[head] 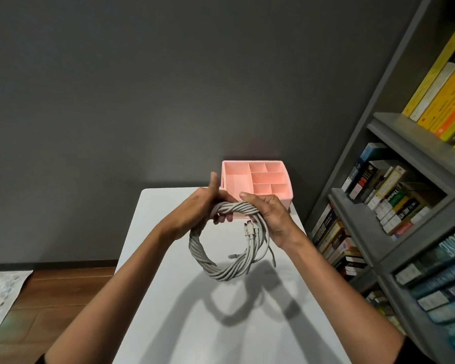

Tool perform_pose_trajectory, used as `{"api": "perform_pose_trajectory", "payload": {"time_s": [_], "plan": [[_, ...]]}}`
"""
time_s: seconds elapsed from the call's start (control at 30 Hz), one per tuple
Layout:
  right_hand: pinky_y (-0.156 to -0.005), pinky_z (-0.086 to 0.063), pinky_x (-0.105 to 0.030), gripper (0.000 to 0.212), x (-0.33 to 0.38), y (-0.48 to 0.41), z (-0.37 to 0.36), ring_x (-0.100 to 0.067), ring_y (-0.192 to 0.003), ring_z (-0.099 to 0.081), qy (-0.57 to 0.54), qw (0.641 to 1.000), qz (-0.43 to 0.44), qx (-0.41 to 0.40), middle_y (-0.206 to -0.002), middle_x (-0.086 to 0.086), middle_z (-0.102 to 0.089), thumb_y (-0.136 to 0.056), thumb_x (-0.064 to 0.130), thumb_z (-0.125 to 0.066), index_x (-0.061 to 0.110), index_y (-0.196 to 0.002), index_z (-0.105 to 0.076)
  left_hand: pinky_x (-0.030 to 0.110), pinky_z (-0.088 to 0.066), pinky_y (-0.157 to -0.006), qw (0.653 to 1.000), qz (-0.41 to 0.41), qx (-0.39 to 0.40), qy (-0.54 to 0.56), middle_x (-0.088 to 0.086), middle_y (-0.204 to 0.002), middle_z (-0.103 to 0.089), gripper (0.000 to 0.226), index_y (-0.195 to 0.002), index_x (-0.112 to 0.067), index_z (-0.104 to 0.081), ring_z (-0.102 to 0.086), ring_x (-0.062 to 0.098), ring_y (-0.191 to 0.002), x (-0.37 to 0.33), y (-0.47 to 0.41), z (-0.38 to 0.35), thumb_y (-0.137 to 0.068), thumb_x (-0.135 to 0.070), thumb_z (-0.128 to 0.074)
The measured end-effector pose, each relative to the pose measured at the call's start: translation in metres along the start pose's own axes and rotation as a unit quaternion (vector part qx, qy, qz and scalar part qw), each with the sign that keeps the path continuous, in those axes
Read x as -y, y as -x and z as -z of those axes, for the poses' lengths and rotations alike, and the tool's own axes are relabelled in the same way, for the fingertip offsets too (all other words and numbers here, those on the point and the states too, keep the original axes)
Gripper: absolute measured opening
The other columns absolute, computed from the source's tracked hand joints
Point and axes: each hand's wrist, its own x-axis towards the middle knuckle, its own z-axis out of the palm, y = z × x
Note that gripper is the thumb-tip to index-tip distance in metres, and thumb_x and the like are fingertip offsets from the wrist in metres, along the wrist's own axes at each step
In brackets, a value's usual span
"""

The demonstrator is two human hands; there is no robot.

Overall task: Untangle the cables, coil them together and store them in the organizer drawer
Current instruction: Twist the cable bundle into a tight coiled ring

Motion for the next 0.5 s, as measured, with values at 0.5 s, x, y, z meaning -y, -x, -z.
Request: {"api": "perform_pose_trajectory", "payload": {"time_s": [0.5], "plan": [[-0.061, -0.037, -0.032, 0.07, 0.002, 0.001, -0.002, -0.024, -0.055, -0.043, 0.157, 0.986, -0.005, 0.049, -0.054, -0.015, -0.051, -0.095, 0.049, -0.039, -0.011, -0.06, -0.052, 0.018, -0.044, -0.048, 0.973, 0.148, 0.171, -0.043, 0.006, -0.06, -0.067, 0.044, -0.073, -0.006, -0.069, -0.056, 0.01, -0.046, -0.019, -0.009, -0.006, -0.095, -0.039, -0.05]]}}
